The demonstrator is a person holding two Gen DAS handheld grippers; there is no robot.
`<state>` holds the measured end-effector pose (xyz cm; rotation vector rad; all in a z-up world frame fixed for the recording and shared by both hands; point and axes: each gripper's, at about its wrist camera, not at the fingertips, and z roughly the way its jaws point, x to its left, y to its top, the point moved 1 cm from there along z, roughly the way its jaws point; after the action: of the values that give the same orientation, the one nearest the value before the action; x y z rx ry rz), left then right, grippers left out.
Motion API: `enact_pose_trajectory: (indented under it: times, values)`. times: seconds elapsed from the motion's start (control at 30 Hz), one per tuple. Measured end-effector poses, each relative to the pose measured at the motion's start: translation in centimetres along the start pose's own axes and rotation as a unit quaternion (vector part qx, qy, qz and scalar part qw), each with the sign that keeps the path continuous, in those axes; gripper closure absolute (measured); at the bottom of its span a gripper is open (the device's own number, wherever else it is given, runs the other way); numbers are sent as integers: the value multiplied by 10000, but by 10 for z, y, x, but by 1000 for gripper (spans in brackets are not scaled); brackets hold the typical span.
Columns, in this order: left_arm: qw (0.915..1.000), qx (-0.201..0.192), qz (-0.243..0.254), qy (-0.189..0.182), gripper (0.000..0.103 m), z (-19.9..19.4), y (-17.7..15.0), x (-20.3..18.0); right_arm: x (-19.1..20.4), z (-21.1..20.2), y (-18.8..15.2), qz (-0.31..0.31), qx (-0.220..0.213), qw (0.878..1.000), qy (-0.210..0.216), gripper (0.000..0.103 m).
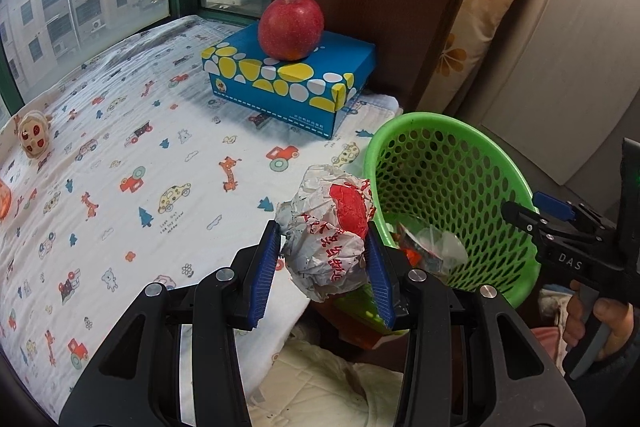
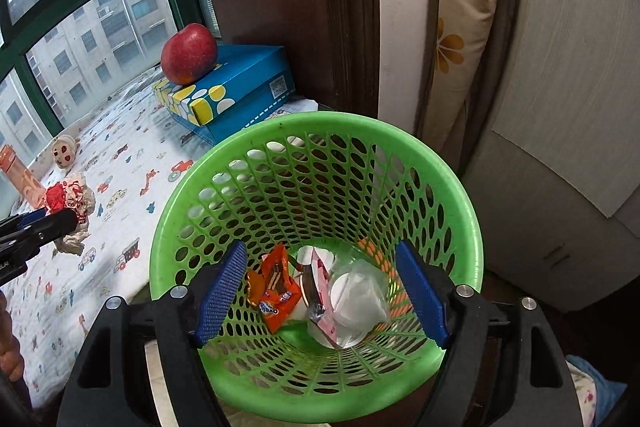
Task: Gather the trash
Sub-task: 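Carry the cup and wrapper over the green basket and release both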
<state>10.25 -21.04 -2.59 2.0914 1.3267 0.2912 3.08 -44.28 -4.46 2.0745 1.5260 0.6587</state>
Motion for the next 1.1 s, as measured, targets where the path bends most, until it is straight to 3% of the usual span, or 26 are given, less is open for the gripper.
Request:
enact_pose_trajectory:
  times: [0.37,0.8,1.1]
  values:
    - [9991,206,311,-225,61,22,2,-40,-19,-25,-7,234,-193,9995,17,26]
    - [9970,403,498,-431,57,45,-1,-69,-27,-25,-27,471,-84,9987,153,26]
    - [9971,321,466,-506,37,45,0,-68,-28,-24,-33,546,-37,9983,221,26]
